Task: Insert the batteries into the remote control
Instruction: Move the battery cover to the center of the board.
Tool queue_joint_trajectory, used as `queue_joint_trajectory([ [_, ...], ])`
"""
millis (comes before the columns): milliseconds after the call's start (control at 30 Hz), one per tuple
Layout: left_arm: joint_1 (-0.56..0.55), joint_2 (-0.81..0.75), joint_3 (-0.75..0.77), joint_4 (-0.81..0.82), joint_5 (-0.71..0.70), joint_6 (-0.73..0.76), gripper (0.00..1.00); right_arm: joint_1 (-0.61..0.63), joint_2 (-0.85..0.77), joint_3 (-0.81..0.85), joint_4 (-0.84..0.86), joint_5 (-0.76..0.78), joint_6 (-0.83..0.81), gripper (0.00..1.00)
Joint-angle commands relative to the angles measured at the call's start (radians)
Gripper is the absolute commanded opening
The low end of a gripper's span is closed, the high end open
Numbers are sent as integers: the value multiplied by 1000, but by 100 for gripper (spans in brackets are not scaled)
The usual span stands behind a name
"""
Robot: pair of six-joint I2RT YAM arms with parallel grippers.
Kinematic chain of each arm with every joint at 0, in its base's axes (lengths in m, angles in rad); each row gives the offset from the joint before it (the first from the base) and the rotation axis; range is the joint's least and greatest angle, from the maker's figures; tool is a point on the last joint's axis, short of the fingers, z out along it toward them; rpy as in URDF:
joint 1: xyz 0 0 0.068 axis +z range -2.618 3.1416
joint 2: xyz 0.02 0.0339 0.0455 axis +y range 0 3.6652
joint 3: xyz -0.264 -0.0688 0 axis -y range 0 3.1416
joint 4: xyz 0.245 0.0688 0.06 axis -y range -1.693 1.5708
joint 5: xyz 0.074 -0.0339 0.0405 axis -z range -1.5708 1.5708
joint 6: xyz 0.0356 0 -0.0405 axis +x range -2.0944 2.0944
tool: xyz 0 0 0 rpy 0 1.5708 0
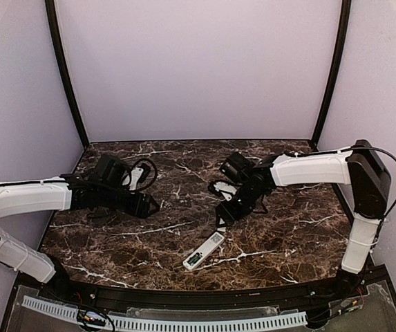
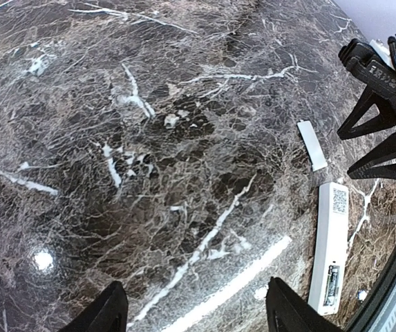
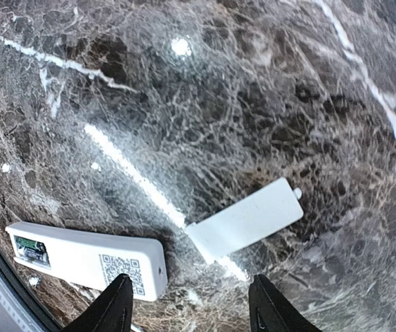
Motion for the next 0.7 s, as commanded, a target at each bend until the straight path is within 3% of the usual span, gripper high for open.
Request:
queue_joint_trajectory([
  [0,-25,24,57,-4,-41,-2,70,1,-49,-70,66,13,108,56],
  [433,-311,449,411,-73,-208,-64,69,-204,-323,-265,127,-15,118,58],
  [667,-386,654,626,-159,-282,-77,67,-294,-415,-343,151,-75,92,58],
])
